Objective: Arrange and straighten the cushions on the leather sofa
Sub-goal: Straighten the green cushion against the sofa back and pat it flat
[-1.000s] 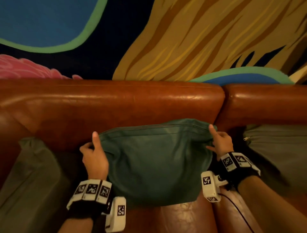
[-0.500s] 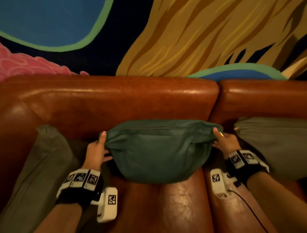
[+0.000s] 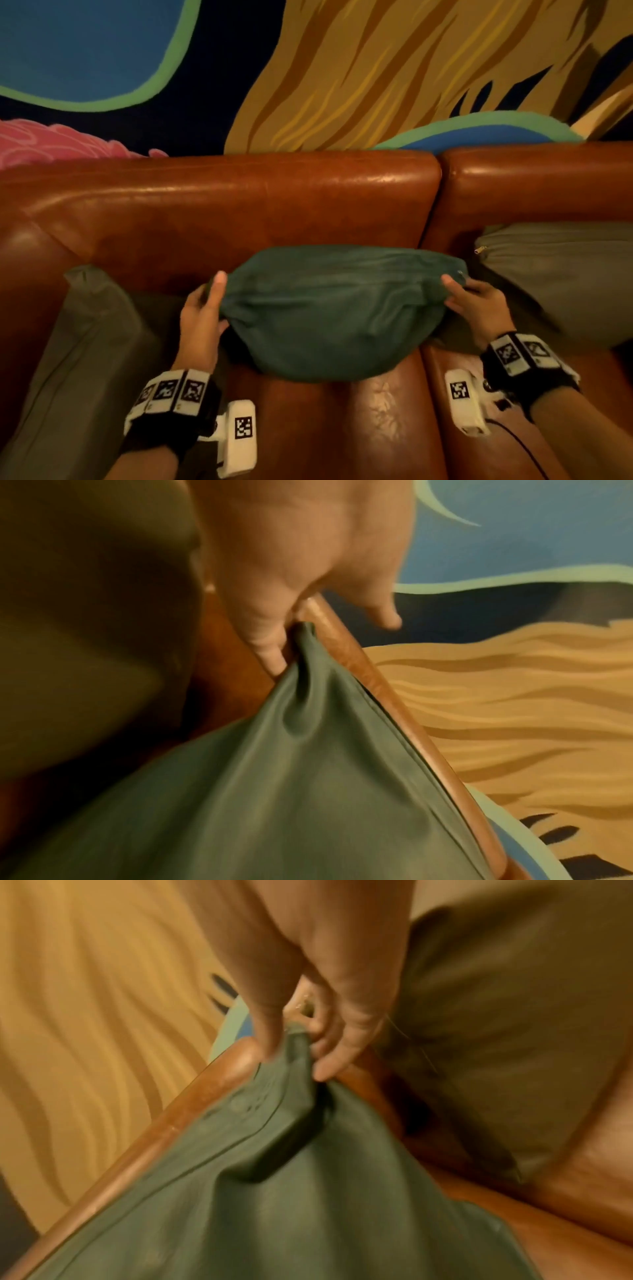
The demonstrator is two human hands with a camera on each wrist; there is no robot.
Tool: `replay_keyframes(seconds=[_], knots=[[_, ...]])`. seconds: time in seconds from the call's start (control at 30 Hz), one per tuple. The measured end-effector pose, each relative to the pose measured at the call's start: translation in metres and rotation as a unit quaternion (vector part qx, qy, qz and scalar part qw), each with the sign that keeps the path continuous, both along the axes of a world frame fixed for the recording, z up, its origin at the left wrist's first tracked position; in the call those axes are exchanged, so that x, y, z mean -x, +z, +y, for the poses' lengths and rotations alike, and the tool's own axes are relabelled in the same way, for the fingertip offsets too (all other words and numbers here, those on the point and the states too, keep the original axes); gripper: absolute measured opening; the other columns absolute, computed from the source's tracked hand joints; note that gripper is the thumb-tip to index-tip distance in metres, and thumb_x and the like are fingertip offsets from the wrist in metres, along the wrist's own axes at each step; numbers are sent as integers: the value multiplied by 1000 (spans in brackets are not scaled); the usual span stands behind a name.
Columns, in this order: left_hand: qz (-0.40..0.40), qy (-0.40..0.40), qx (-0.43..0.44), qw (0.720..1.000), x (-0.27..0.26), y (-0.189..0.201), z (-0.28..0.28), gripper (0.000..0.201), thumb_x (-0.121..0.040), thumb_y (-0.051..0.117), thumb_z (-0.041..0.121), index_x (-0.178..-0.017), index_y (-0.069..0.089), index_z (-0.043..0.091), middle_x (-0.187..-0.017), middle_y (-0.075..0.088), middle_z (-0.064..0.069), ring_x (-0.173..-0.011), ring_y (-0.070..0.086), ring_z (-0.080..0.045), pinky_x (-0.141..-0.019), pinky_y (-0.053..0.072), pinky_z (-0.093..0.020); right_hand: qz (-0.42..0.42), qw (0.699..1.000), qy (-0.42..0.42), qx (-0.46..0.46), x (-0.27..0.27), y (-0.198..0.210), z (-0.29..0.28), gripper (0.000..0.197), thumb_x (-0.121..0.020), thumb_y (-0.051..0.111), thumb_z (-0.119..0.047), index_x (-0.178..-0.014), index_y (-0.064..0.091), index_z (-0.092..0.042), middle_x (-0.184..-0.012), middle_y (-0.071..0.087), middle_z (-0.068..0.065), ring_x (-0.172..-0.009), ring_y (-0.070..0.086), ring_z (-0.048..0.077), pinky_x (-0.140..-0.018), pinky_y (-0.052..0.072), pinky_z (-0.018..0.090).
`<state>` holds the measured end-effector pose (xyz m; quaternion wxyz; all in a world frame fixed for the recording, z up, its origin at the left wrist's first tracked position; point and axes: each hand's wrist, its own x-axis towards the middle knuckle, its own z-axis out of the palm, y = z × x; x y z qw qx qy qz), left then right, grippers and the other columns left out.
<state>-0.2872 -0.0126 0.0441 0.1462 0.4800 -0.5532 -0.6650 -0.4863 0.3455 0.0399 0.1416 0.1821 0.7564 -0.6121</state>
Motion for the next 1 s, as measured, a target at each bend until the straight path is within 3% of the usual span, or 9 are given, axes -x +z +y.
replay_keyframes(seconds=[0.13,0.27,0.4,0.47,0.53,0.67,0.77,0.9,1.0], knots=[[37,-8,75,996,-14,1,-6,60,-82,67,-4,-135,45,10,-98,67,-7,-69,67,2,-61,56,-18,85,996,38,16,4,37,-1,11,-86,70,-6,-91,60,-6,-70,67,-1,-48,61,-3,-50,50,9],[31,83,122,989,-24,3,-9,48,-84,72,24,-126,53,10,-99,65,-11,-65,62,-5,-52,51,-16,111,991,-13,71,5,33,-1,13,-93,63,-10,-106,59,-10,-91,66,3,-60,65,-2,-55,51,10],[-30,-114,85,989,-14,-5,20,20,-94,57,19,-113,61,10,-105,65,-8,-78,58,-7,-54,46,-17,-9,995,-4,96,-11,7,-25,21,-87,70,-23,-103,64,-11,-98,68,5,-93,67,21,-62,55,17],[-5,-107,129,986,-14,-2,20,22,-92,59,6,-114,61,6,-100,68,-5,-79,61,-4,-57,49,-12,29,999,8,39,-13,19,-32,4,-93,62,-9,-90,65,-10,-85,65,-1,-84,65,17,-56,52,11],[20,-71,158,985,-24,0,14,16,-88,65,5,-103,65,9,-86,70,6,-69,63,3,-55,50,-12,96,995,-8,38,-14,30,-26,17,-95,59,-4,-83,63,-15,-82,65,-5,-73,67,2,-58,49,7],[-83,-104,185,974,-51,-13,16,20,-82,73,13,-99,65,6,-79,69,-1,-51,61,0,-44,46,-12,85,995,28,51,-35,14,-8,4,-88,69,-21,-89,67,-17,-82,76,-9,-75,70,0,-66,55,16],[-170,-200,111,958,-53,-27,14,28,-77,78,14,-100,64,8,-98,71,-16,-64,64,-14,-49,52,-18,-11,997,57,-51,-37,-6,6,24,-87,71,-10,-109,63,-6,-105,70,8,-87,67,22,-73,57,34],[-51,-167,43,984,-29,-10,16,53,-67,84,8,-114,62,12,-111,71,-1,-101,67,-14,-87,54,-30,29,992,108,-66,-21,12,9,61,-81,62,18,-130,43,-13,-98,60,-4,-82,64,3,-66,52,10],[-11,-34,-43,998,-8,14,15,33,-87,62,46,-107,61,21,-103,69,3,-92,66,-11,-73,53,-30,-9,998,58,15,-7,32,-7,26,-95,53,-8,-120,49,-13,-75,64,0,-51,62,3,-44,49,21]])
